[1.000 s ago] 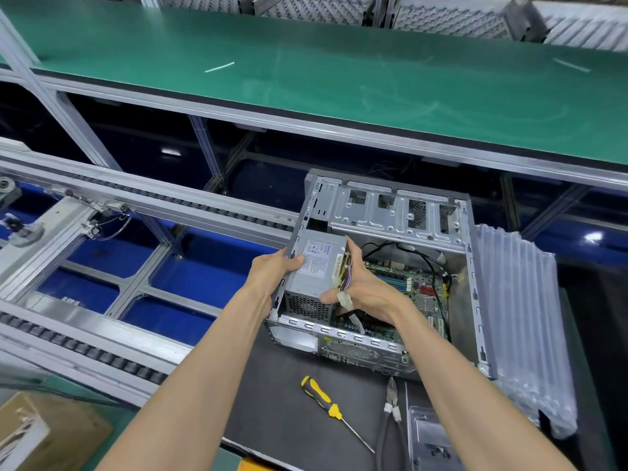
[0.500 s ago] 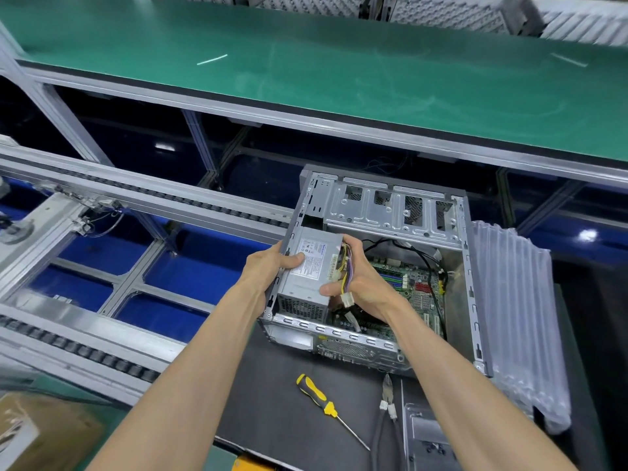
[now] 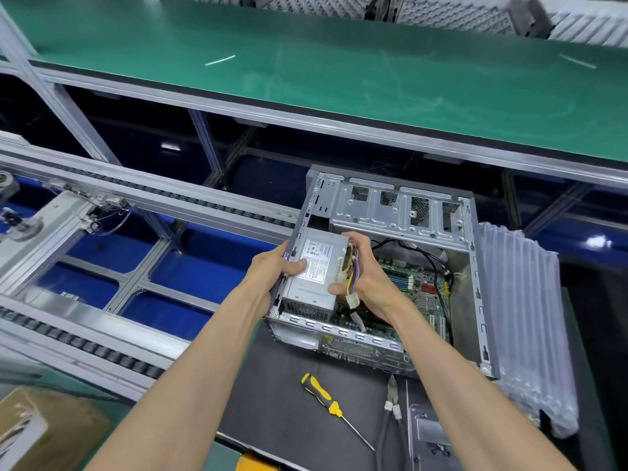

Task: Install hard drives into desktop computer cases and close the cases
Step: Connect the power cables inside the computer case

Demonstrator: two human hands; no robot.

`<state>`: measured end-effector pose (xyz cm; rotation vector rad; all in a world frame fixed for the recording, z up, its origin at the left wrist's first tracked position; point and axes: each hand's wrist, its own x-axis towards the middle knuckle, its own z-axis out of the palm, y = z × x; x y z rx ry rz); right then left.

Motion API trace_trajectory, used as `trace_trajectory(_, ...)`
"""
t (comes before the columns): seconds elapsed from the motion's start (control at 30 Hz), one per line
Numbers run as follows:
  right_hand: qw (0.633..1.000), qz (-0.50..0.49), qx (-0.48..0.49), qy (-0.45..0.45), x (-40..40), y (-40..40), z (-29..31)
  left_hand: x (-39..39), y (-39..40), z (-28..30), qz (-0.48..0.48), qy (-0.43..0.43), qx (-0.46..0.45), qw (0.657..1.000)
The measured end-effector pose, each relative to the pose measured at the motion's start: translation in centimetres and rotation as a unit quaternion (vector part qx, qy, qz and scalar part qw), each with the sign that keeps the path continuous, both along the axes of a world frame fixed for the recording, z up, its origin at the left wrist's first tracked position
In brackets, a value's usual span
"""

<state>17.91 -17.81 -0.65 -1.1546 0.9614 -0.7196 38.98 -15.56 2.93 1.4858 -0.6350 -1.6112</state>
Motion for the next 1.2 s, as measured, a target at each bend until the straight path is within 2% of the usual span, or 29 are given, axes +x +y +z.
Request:
trace_trajectory(0.2,0.999,-0.038,0.002,-0.010,0.1,0.0,0.4,-0.6,0.0,0.1,-0.002,-0.013,-0.020,1.000)
trace_trajectory(0.27,1.000,-0.009,0.006,0.010,-0.1,0.1,0.5,-0.8,-0.1,0.1,-0.009,-0.033,-0.029,0.999)
trace_trajectory(0.43,0.984,0.099,-0.027,0.145,-0.1,0.5,1.5,-0.8,0.3,-0.1,-0.002,-0.044,-0.035,0.998)
trace_trajectory(0.53,0.968,0.132,-0.070,0.202,0.3,0.6,1.4,-0.6,0.2,-0.1,0.003,-0.031,-0.031,0.999)
trace_trajectory(0.67,0.958,0.097,-0.147,0.227,0.6,0.8,1.4,-0.7,0.3,0.1,0.002,-0.025,-0.030,0.999)
trace_trajectory(0.87,0.951,0.078,-0.198,0.223,0.2,0.6,1.0,-0.5,0.3,0.2,-0.008,-0.005,-0.030,1.000)
trace_trajectory(1.03,0.928,0.092,-0.225,0.282,0.1,0.3,-0.2,-0.5,0.4,0.1,-0.002,-0.028,-0.038,0.999)
trace_trajectory(1.2,0.926,0.087,-0.222,0.293,0.3,0.2,-0.4,-0.6,0.4,-0.1,0.010,-0.044,-0.039,0.998)
